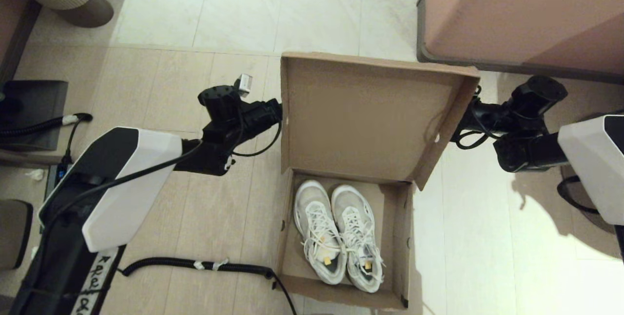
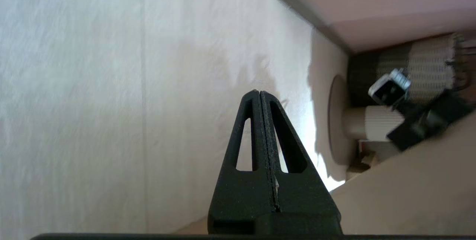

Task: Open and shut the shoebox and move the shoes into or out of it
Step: Close the shoe box

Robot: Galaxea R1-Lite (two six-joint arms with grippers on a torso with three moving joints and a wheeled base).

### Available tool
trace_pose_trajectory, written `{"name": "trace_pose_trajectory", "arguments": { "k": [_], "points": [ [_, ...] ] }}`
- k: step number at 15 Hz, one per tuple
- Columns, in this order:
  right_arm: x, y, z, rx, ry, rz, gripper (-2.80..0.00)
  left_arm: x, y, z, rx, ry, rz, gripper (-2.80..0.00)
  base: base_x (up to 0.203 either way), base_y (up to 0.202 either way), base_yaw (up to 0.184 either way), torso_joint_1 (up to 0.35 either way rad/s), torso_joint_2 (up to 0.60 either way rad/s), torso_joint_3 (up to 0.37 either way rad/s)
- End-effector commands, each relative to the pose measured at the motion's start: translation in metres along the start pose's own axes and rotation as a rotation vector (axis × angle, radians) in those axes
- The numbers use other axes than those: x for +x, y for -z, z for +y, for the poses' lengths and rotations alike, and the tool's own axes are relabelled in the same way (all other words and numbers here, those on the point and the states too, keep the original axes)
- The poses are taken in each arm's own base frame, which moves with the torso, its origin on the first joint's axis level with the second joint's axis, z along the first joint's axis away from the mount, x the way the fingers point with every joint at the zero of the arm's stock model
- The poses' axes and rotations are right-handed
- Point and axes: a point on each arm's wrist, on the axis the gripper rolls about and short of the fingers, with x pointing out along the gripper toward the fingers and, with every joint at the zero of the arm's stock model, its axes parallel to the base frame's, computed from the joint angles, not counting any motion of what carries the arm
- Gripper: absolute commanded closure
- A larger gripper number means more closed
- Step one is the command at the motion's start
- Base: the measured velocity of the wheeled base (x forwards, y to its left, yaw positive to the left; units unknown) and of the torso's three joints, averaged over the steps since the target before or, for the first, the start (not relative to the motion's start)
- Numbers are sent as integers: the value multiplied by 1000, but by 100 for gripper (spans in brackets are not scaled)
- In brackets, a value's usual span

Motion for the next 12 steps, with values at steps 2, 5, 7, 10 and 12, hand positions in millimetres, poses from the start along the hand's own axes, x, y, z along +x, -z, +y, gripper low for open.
{"name": "trace_pose_trajectory", "arguments": {
  "k": [2,5,7,10,12],
  "points": [
    [-3,23,12,-11,12,31,0,-2,-19,-17,15,28,-31,0,0,0,0,0,0,0],
    [-7,49,10,-17,19,46,0,-5,-29,-20,28,34,-51,0,0,0,0,0,0,0],
    [-11,67,3,27,33,58,0,-5,-28,-18,33,33,-59,0,0,0,0,0,0,0],
    [-16,96,-2,103,49,64,0,-1,-26,-24,44,41,-88,0,0,0,0,0,0,0],
    [-19,114,-6,131,59,73,0,6,-21,-38,39,73,-80,0,0,0,0,0,0,0]
  ]
}}
